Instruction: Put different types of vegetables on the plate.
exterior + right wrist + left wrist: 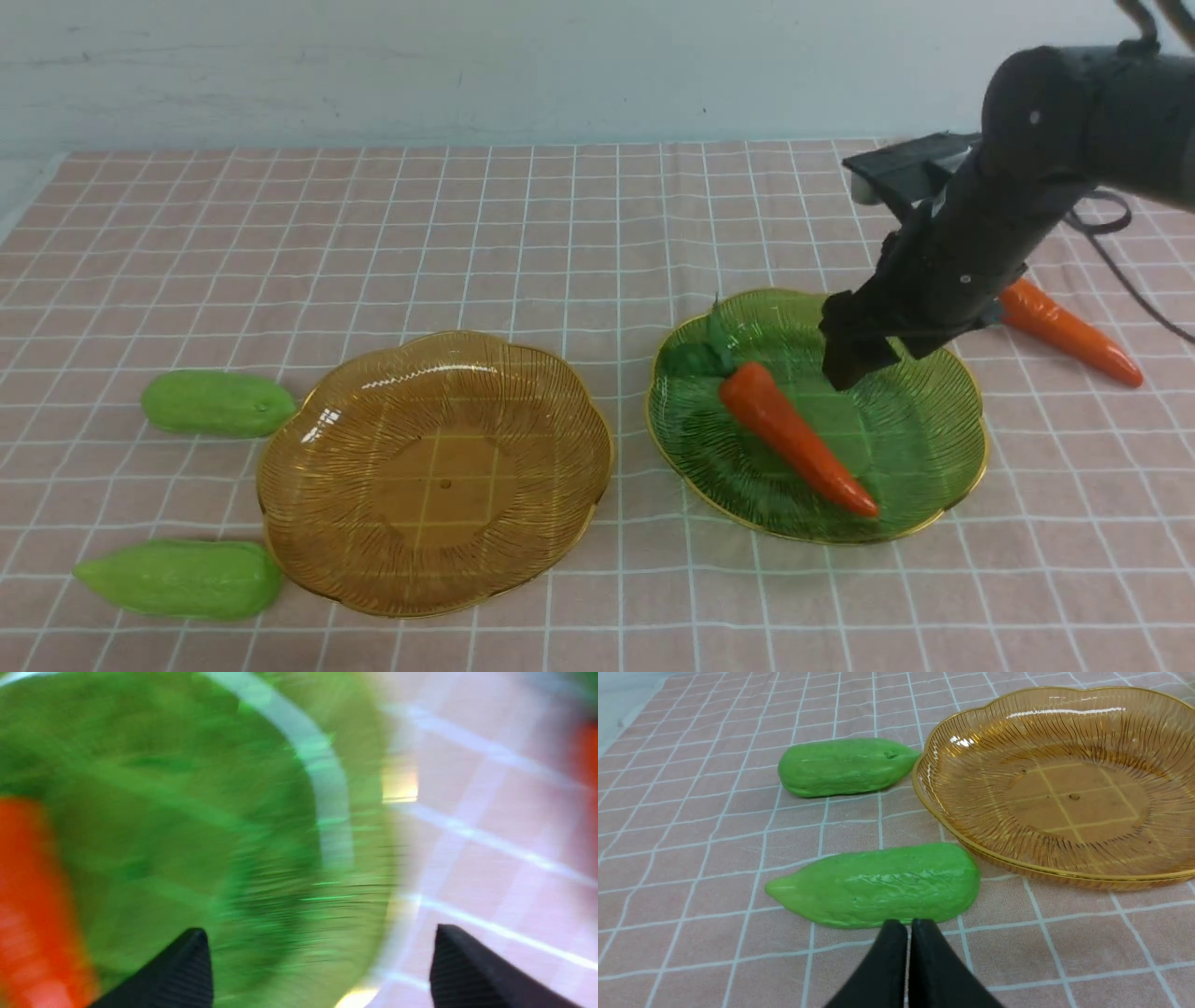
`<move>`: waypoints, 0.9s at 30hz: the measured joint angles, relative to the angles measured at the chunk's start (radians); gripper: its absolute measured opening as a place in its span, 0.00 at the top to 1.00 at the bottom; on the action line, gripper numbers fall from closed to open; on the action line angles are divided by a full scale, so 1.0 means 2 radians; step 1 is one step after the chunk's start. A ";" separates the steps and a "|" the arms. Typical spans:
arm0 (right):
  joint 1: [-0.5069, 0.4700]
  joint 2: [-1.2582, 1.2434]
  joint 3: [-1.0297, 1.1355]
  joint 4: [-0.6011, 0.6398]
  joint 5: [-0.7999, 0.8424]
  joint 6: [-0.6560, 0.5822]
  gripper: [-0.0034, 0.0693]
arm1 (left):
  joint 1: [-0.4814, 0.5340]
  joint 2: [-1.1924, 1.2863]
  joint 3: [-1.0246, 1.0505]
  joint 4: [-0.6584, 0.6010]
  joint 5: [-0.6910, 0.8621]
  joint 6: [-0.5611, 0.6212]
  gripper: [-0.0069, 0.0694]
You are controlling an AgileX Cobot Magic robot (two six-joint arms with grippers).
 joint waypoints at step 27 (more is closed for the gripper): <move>-0.104 0.172 -0.109 -0.111 -0.062 -0.022 0.35 | 0.000 0.000 0.000 -0.109 -0.020 -0.081 0.91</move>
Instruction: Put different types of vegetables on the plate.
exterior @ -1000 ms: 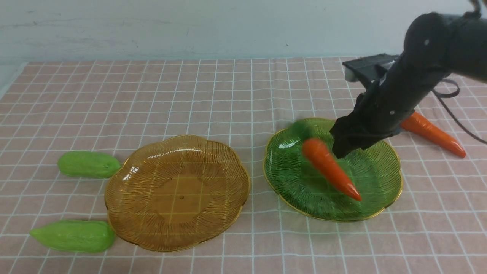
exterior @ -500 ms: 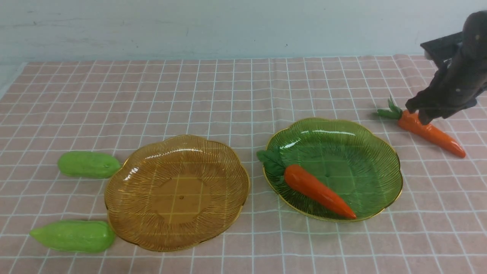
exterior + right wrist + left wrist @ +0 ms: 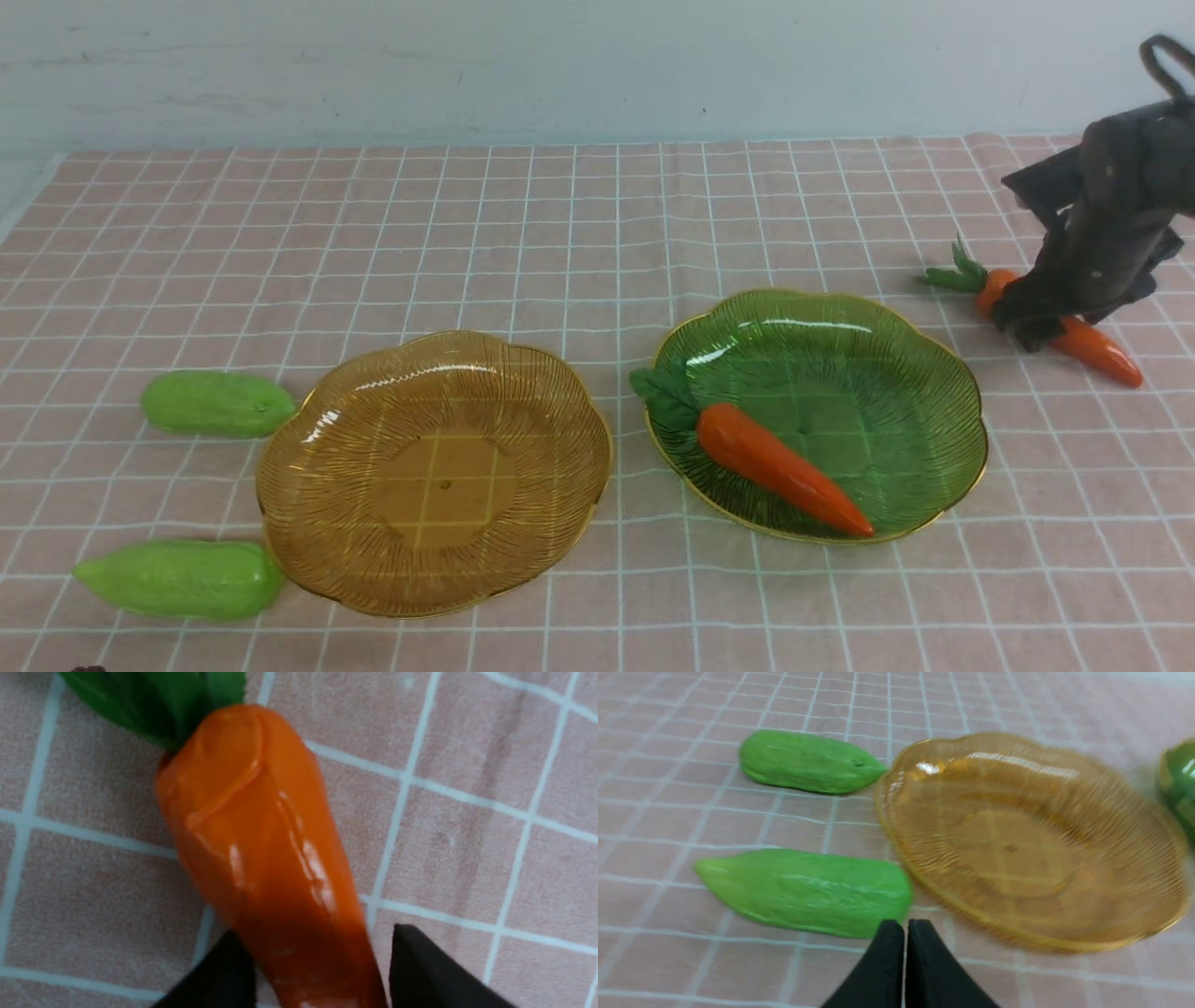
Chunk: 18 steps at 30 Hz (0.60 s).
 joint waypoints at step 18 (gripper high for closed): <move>0.069 -0.069 -0.068 0.283 0.147 -0.010 0.62 | 0.000 0.068 -0.122 -0.208 -0.052 -0.027 0.91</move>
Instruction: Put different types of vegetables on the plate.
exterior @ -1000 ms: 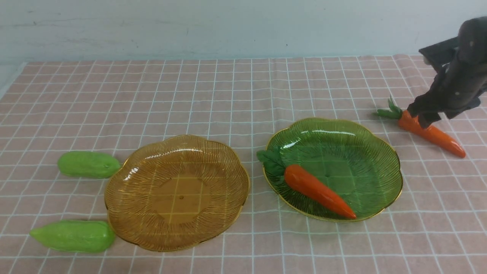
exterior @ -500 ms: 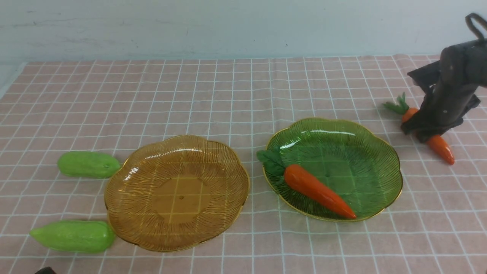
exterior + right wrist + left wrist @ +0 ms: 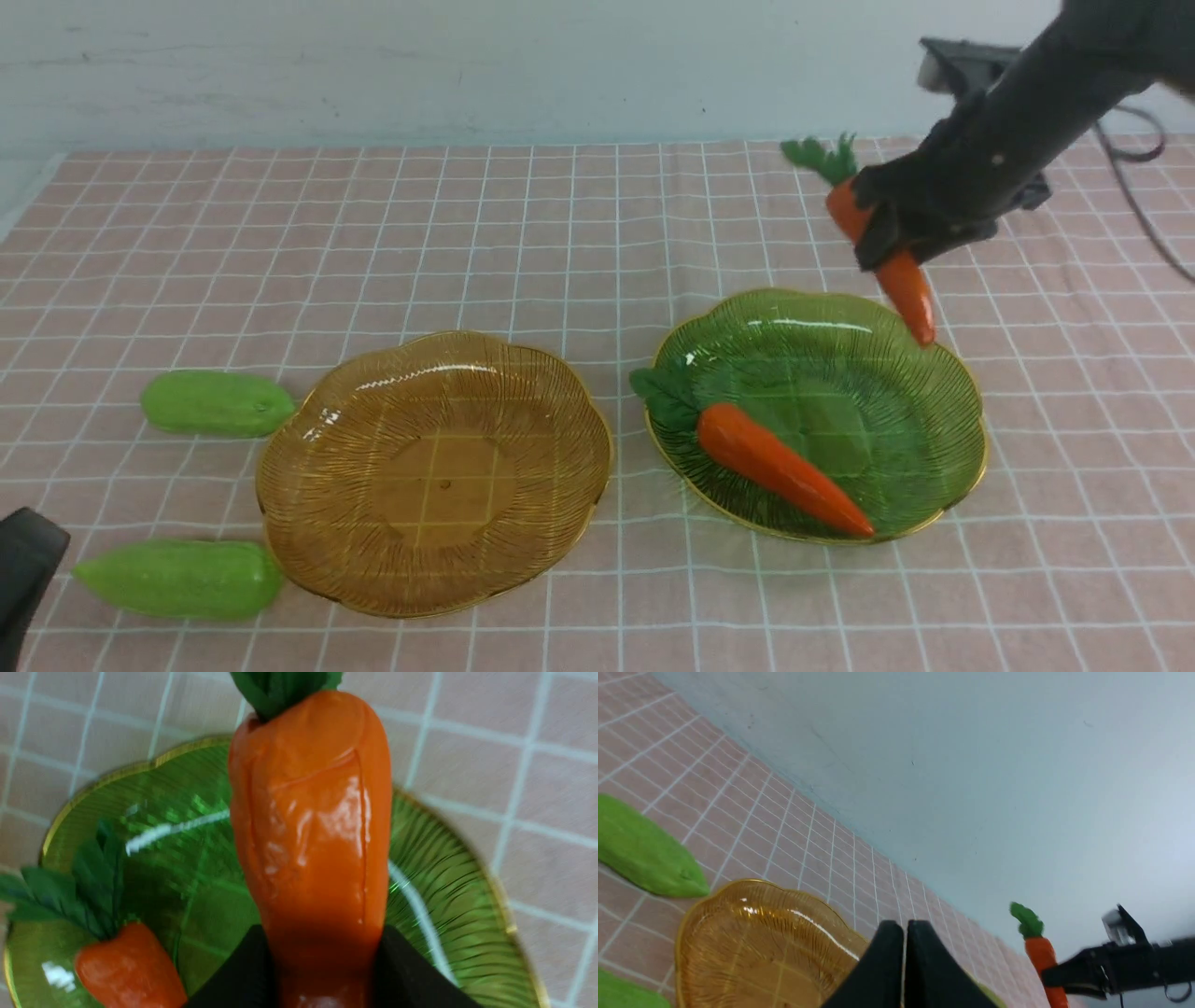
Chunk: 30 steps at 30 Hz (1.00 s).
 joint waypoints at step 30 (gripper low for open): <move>0.099 0.005 0.063 -0.079 0.004 0.038 0.03 | 0.000 0.678 -0.213 0.586 0.088 -0.659 0.02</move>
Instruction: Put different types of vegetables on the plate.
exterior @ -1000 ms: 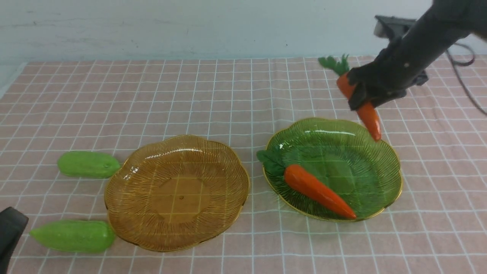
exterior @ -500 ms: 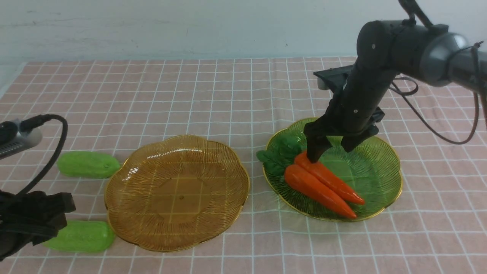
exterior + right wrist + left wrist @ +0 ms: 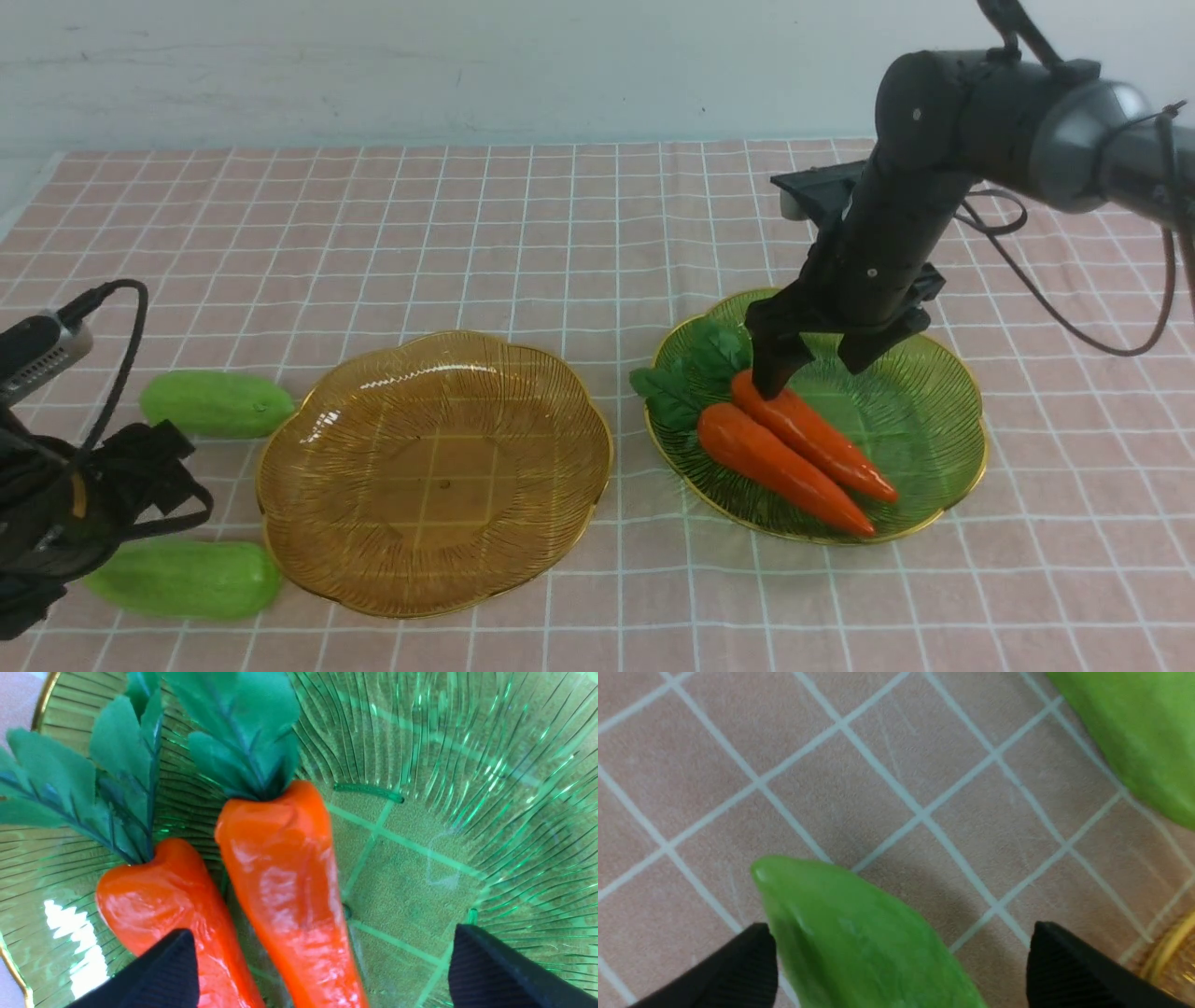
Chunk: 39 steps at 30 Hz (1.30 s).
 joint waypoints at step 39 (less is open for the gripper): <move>0.000 -0.188 0.000 0.002 0.009 0.017 0.97 | -0.088 0.135 -0.283 -0.451 0.118 0.734 0.25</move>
